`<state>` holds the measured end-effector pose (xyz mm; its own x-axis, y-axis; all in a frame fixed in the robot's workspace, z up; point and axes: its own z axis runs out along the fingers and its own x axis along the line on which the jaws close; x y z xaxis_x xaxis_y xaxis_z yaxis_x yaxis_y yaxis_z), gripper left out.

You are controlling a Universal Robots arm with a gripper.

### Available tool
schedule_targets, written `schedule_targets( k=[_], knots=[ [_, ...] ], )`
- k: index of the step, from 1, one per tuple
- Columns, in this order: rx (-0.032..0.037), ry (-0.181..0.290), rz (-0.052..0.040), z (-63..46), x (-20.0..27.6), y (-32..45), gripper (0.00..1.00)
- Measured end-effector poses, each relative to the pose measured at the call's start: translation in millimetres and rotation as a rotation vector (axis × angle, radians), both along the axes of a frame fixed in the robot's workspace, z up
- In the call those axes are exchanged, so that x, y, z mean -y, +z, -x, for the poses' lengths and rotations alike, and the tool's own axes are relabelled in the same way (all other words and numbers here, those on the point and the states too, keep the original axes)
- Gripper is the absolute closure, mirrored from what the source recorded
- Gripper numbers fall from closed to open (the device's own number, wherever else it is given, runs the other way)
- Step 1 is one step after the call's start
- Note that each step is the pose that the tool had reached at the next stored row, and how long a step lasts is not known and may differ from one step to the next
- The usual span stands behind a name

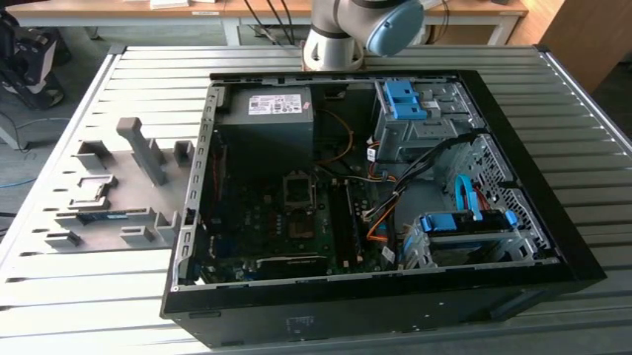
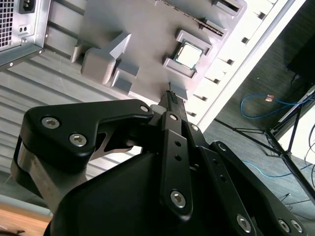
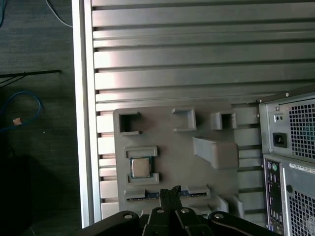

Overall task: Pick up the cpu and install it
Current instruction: 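Reach for the cpu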

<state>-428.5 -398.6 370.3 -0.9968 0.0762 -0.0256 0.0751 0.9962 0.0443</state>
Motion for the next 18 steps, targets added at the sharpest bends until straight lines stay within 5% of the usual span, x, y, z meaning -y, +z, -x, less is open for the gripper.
schedule_targets(
  k=[18],
  knots=[
    [0.0002,0.0,0.0,10.2,0.0,-4.7,0.9]
  ],
)
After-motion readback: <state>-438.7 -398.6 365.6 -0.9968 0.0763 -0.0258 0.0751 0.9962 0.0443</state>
